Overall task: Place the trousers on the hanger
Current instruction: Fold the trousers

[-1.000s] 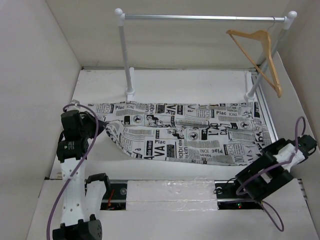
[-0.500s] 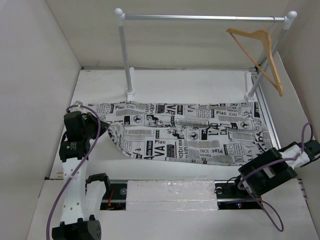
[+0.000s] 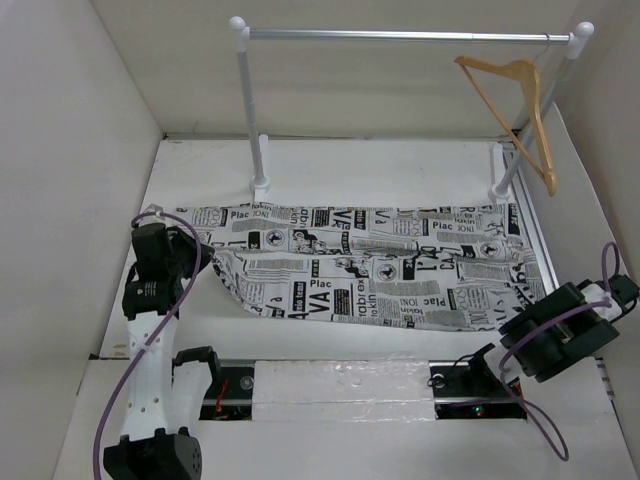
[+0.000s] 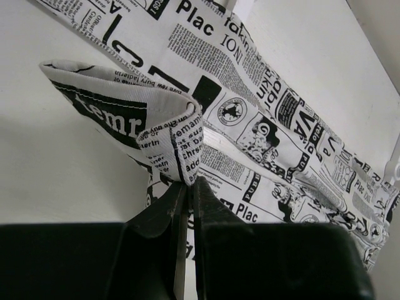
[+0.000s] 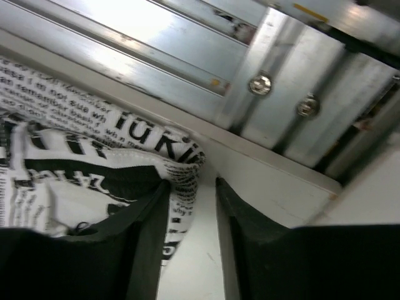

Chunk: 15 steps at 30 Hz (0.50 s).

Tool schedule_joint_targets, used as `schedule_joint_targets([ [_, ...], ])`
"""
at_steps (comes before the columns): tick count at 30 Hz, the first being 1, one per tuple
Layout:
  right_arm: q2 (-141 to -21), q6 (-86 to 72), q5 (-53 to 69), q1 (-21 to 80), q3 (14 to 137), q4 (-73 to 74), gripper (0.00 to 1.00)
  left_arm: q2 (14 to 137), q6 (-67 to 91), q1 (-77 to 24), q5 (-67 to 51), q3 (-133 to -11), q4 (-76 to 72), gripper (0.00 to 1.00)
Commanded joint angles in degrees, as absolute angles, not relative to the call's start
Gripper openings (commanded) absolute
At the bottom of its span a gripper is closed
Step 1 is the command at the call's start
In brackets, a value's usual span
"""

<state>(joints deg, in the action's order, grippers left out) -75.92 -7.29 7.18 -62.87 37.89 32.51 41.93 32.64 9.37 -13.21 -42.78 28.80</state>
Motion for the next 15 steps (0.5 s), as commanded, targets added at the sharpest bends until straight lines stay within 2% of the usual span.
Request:
schedule_joint_targets([
  [1, -77.9, -6.1, 6.7, -62.1, 38.5, 27.8, 0.39, 42.2, 33.0, 9.1, -11.3, -42.3, 26.2, 0.0],
  [3, -78.2, -6.2, 6.4, -61.5, 38.5, 27.0, 0.31, 43.2, 33.2, 9.1, -10.3, -43.1, 26.4, 0.0],
  [4, -78.1, -6.1, 6.5, -61.5, 38.6, 27.2, 0.07, 43.5, 33.4, 9.1, -9.8, -43.7, 26.7, 0.0],
  [5, -77.9, -5.9, 6.2, -61.5, 39.2, 28.6, 0.0, 44.0, 33.4, 9.1, -9.0, -44.6, 27.0, 0.0],
  [8, -73.1, -5.5, 6.3, -60.9, 42.3, 31.8, 0.0, 45.2, 33.1, 11.3, -8.3, -48.7, 28.6, 0.0],
  [11, -71.3, -6.2, 3.9, -55.0, 47.1, 36.8, 0.0, 46.9, 32.8, 12.1, -8.6, -57.1, 31.7, 0.0],
  [15, -68.6, -10.0, 3.6, -46.7, 56.3, 39.1, 0.0, 51.4, 32.5, 12.1, -5.7, -59.8, 31.4, 0.0],
])
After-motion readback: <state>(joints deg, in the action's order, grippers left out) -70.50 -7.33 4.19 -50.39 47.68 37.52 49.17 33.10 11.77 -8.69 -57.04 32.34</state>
